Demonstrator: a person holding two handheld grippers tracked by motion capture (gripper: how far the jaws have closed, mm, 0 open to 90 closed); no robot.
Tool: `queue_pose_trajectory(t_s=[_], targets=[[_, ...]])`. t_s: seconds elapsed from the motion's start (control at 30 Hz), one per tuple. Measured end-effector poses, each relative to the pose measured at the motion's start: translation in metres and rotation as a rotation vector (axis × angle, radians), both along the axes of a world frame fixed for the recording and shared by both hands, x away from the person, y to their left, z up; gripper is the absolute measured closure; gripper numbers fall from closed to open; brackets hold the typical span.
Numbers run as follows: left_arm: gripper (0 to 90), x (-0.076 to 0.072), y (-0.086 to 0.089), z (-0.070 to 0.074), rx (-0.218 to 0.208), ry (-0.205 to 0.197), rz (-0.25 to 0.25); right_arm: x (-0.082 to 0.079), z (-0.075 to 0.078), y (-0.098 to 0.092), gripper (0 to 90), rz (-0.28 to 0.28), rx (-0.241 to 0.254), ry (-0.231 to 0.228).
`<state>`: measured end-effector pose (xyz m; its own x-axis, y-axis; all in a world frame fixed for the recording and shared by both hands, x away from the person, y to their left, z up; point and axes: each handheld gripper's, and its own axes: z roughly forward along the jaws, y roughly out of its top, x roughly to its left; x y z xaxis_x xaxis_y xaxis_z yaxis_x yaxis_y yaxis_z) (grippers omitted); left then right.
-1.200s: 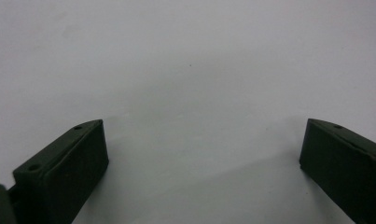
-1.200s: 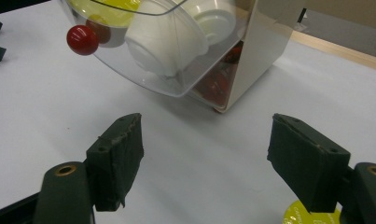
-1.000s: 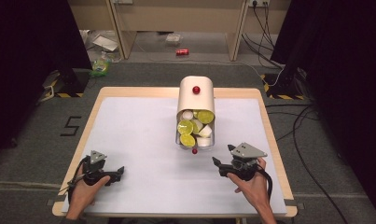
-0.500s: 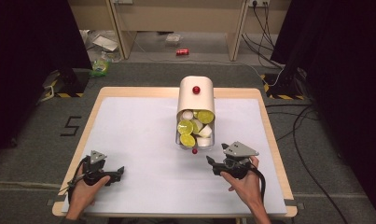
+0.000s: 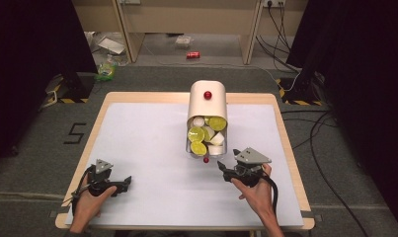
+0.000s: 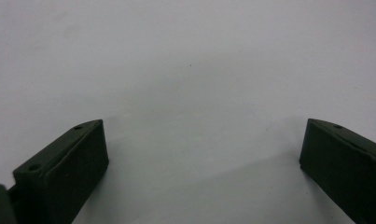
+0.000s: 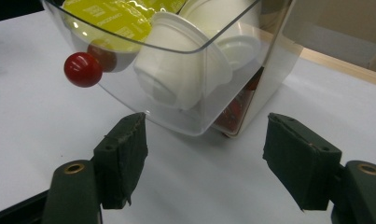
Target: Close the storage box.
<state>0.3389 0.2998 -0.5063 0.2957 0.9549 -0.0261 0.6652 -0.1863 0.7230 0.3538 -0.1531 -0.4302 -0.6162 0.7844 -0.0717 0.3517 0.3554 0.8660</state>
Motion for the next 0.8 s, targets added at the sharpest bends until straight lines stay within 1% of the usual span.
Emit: queue_pose_trajectory(t_s=[0.07,0.17,0.3,0.6,0.7,0.8], targets=[[0.0,0.0000,0.0000,0.0000,0.000,0.000,0.000,0.0003,0.0006,-0.0001,31.9,-0.010,0.012,-0.007],[0.0,0.0000,0.0000,0.0000,0.000,0.000,0.000,0.0019,0.0012,-0.0012,30.0,-0.017,0.014,-0.007],[0.0,0.0000,0.0000,0.0000,0.000,0.000,0.000,0.0024,0.0001,-0.0005,29.3,-0.019,0.000,-0.007],[0.0,0.0001,0.0000,0.0000,-0.001,0.000,0.000,0.0028,0.0009,0.0004,29.0,-0.029,-0.007,-0.015],[0.0,0.0000,0.0000,0.0000,0.001,0.000,0.000,0.0035,0.0011,0.0001,29.0,-0.030,-0.004,-0.018],[0.0,0.0001,0.0000,0.0000,-0.001,0.000,0.001,0.0037,0.0026,0.0001,30.4,-0.039,0.015,-0.034]])
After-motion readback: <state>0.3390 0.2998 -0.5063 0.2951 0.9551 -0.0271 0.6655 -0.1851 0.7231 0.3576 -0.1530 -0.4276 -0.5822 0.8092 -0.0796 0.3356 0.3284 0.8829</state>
